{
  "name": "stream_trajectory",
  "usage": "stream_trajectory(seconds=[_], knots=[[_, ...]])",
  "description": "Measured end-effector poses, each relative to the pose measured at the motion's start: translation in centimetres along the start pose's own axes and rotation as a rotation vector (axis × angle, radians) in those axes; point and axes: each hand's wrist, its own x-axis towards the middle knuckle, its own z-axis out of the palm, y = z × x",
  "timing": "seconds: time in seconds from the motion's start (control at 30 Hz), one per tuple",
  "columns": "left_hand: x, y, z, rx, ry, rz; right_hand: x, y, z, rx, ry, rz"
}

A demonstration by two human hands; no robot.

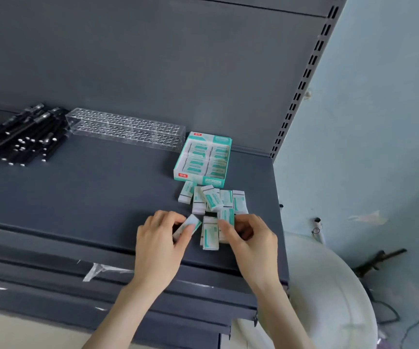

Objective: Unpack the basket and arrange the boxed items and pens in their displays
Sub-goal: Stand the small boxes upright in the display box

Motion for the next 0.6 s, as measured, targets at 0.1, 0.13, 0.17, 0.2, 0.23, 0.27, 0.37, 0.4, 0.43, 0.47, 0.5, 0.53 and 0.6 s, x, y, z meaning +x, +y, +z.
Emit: stream_trajectory(seconds=[0.1,0.13,0.17,0.2,0.23,0.27,0.37,0.4,0.43,0.47,0.5,0.53,0.6], knots=[[-0.2,-0.3,-0.5,-0.146,0.019,-0.077,-0.1,-0.2,-0.4,0.135,-0.015,0.051],[-0.3,-0.5,-0.7,-0.203,0.033,-0.114,0.0,-0.2,-0.6,0.182,-0.031,0.060],[-0.4,-0.7,-0.9,-0.272,0.053,-0.150,0.0,-0.1,-0.9,0.235,-0.052,0.068],[-0.5,-0.8,-1.2,-0.358,0.066,-0.186,0.1,-0.1,-1.1,0.291,-0.075,0.079],[-0.6,-0.7,-1.4,-0.454,0.060,-0.220,0.2,-0.1,-1.4,0.345,-0.096,0.091],[-0.5,-0.5,-1.6,-0.544,0.036,-0.242,0.3,-0.2,-1.6,0.393,-0.115,0.096],[0.0,0.9,-2.0,-0.723,-0.047,-0.243,0.8,-1.2,-1.8,0.526,-0.176,0.053],[0.3,1.4,-2.0,-0.767,-0.072,-0.244,1.1,-1.6,-1.7,0.574,-0.193,0.035],[0.6,1.8,-2.1,-0.807,-0.096,-0.249,1.3,-2.2,-1.6,0.615,-0.206,0.024],[1.0,2.2,-2.2,-0.842,-0.119,-0.261,1.7,-2.7,-1.5,0.642,-0.217,0.018],[1.5,2.4,-2.3,-0.873,-0.140,-0.280,2.2,-3.1,-1.2,0.654,-0.224,0.018],[2.0,2.5,-2.4,-0.911,-0.166,-0.305,2.6,-3.5,-1.0,0.661,-0.226,0.021],[3.3,2.4,-2.4,-0.971,-0.237,-0.349,3.5,-4.1,-0.5,0.677,-0.225,0.029]])
